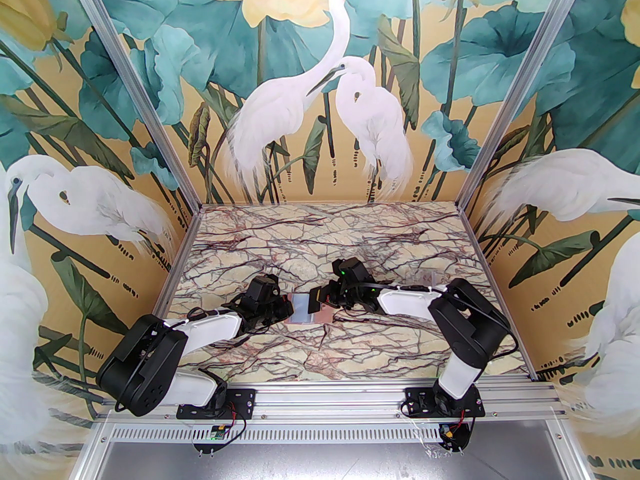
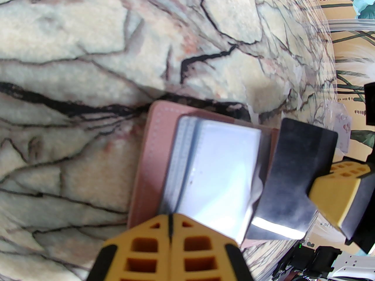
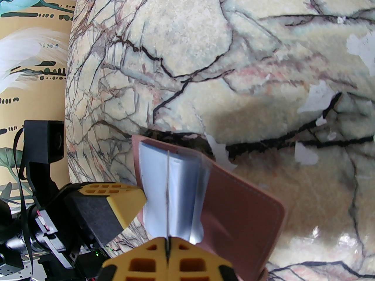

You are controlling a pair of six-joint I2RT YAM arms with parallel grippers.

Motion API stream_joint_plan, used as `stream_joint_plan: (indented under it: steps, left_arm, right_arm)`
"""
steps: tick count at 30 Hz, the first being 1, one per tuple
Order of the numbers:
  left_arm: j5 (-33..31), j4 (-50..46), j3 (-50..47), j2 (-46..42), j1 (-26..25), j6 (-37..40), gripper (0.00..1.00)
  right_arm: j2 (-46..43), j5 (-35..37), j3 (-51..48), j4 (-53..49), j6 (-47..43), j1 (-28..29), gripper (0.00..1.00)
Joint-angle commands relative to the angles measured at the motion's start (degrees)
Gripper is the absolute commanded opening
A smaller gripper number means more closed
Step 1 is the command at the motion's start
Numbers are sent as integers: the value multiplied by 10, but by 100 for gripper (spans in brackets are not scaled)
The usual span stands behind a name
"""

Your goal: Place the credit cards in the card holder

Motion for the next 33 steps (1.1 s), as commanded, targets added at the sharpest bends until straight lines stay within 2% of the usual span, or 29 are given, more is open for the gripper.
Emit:
stream_joint_plan:
  steps: [1,33]
  left_arm:
    - [-21,-18,-15,17,4,-3,6]
    - [-18,-12,-18,18,4,-2,7]
  right_arm:
    - [18,-9,1,14,10,-4,0]
    - [28,-8,-25,40,16,-16,0]
